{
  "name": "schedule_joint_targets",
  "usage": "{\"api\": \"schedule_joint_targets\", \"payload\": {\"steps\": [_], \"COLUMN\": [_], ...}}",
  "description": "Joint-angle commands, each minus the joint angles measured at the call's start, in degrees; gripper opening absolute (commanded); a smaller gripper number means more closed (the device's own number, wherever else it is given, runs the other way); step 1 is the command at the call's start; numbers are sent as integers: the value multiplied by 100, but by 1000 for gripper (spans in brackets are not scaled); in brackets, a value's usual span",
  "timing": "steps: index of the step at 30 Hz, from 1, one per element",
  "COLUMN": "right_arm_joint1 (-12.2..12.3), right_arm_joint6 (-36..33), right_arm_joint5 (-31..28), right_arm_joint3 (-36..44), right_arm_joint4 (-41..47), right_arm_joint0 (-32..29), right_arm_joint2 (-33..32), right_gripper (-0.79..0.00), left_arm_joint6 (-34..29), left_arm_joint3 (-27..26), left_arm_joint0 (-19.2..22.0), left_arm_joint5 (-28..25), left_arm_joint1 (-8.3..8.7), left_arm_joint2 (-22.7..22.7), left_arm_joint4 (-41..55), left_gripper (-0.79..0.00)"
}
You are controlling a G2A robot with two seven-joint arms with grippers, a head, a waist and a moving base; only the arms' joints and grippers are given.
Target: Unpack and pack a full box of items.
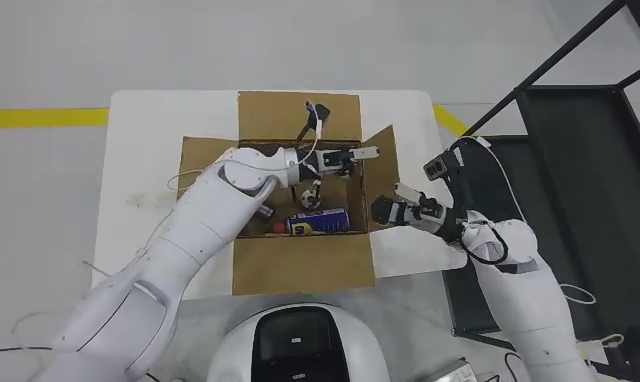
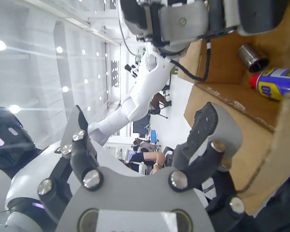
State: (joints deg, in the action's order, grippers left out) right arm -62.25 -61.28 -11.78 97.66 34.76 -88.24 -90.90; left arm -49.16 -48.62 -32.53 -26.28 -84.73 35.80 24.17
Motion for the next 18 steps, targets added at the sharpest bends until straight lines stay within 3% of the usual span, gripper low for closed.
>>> {"api": "schedule_joint_targets", "payload": {"steps": [1,7,13,18], "right_arm_joint1": [4,-2,-30,-45], "right_arm_joint6": [246,1176,1760,2310], "right_arm_joint5": [17,247,452,781], "right_arm_joint3": [-62,-387,-722,-929], "right_arm_joint4": [-126,-678,-1097,-1623], "right_arm_joint0": [-21,124,370,533], "right_arm_joint2": [-54,-26,225,411], "right_gripper": [0,0,0,0], "left_arm_joint6": [-1,-88,-399,-465], "left_arm_joint3": [-161,-1424,-3508,-4708], "left_arm_joint0": [-87,-736,-2107,-3179], "left_arm_joint5": [-135,-191,228,332], "left_arm_joint1": [111,634,1225,1512], "left_arm_joint2": [161,1054,2526,3639], "left_arm_joint4": [-272,-1110,-1757,-1951], "left_gripper": [0,0,0,0]}}
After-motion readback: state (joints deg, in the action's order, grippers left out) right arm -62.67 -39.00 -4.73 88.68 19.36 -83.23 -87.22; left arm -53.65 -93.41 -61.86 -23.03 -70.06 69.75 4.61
